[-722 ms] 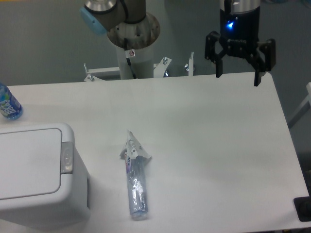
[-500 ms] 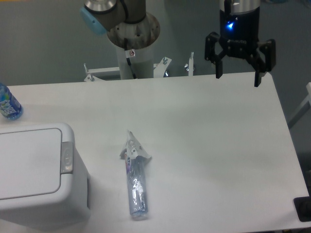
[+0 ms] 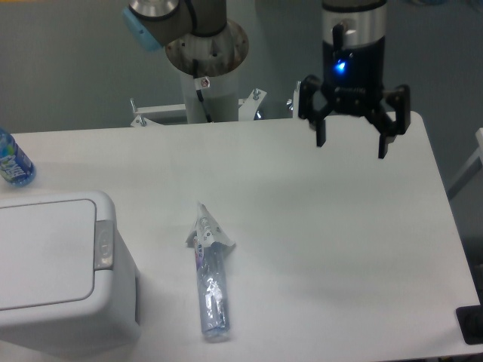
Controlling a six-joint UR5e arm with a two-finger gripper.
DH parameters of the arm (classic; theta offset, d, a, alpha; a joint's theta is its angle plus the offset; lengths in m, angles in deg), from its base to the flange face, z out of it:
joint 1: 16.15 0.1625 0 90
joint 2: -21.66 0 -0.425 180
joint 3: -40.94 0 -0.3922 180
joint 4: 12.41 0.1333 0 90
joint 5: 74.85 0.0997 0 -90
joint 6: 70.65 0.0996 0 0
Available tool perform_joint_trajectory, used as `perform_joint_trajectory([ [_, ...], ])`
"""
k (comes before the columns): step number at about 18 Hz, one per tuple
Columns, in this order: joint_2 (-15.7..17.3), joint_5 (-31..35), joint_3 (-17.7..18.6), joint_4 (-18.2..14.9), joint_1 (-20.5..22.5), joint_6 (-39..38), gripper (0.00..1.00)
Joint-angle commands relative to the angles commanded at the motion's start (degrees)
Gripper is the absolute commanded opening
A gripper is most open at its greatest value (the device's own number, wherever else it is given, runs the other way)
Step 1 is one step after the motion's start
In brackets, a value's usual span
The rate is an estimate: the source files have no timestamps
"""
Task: Open the trash can
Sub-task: 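Move the open gripper over toward the white trash can lid, then lower the gripper onto the lid's grey hinge tab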
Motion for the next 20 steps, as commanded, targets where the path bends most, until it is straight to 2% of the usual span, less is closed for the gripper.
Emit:
perform_joint_trajectory([
  [4,-3.2,-0.3,-2.8,0.0,-6.1,-15.1,1.0],
  [7,-4.2,-1.3,-2.9,0.3,-10.6,-22.2,1.0],
  [11,-5.9,-5.0,-2.9,0.5,-13.9,-32.2,1.0],
  [15,-6.2,-9.7,-2.8,2.4,-14.7,-35.6,1.0],
  [20,-6.8,-10.1,-2.8,2.5,-17.2,-37.6,1.0],
])
